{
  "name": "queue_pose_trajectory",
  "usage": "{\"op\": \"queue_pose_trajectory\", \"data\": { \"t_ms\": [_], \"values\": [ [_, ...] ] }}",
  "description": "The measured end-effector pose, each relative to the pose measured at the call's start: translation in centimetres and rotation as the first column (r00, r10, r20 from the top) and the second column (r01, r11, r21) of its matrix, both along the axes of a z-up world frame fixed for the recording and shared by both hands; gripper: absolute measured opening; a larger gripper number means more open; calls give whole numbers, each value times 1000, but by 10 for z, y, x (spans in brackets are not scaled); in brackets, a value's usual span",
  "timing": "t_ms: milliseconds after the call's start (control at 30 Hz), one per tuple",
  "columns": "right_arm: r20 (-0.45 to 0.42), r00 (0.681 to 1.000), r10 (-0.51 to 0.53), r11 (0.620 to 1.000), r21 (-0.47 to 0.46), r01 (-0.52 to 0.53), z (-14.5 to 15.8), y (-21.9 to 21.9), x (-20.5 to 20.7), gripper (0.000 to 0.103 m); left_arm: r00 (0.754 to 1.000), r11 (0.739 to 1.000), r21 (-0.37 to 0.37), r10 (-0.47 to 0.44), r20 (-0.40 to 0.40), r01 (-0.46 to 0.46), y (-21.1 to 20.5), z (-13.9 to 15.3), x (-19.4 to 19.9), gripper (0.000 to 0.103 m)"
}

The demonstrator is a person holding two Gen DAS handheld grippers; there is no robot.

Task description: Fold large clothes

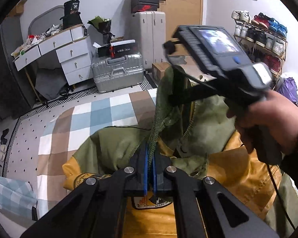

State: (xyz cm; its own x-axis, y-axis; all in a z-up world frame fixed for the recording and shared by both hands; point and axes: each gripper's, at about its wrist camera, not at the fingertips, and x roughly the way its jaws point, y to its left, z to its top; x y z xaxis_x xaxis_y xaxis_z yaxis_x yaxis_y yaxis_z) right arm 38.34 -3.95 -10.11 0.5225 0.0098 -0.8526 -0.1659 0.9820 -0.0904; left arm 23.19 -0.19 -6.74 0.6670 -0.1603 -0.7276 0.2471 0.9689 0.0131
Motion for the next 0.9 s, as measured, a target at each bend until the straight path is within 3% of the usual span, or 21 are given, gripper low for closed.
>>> {"op": "queue_pose_trajectory", "data": {
  "t_ms": [67,133,200,333,433,500,633,767,900],
  "values": [
    [-6,1000,0,999,-39,0,-4,4,7,69,1000,1000,6,-5,-1,5,-1,-2,0,0],
    [-19,1000,-10,998,-66,9,-8,3,7,23,1000,999,36,-2,-1,2,-4,-2,1,0],
    [-9,999,-48,995,-87,47,-6,-8,4,13,1000,998,57,10,-1,-10,-4,-3,4,0],
    [65,996,-67,998,-7,67,26,-34,-9,11,998,996,68,63,-16,-62,-1,5,16,0],
    [127,989,-72,997,46,67,61,-52,-30,11,993,994,-17,112,-32,-112,12,29,13,0],
    [146,988,-43,997,76,32,82,-61,-49,11,994,991,-81,106,-20,-107,16,47,-4,0],
    [278,961,-14,983,179,-37,121,-91,-127,11,998,992,-121,31,45,-25,2,72,-67,0],
    [329,943,-56,948,314,-53,122,-123,-210,12,997,985,-169,-30,72,42,-1,75,-134,0],
    [350,933,-88,914,400,-64,102,-142,-293,12,996,979,-186,-81,41,87,-5,53,-187,0]
  ]
}}
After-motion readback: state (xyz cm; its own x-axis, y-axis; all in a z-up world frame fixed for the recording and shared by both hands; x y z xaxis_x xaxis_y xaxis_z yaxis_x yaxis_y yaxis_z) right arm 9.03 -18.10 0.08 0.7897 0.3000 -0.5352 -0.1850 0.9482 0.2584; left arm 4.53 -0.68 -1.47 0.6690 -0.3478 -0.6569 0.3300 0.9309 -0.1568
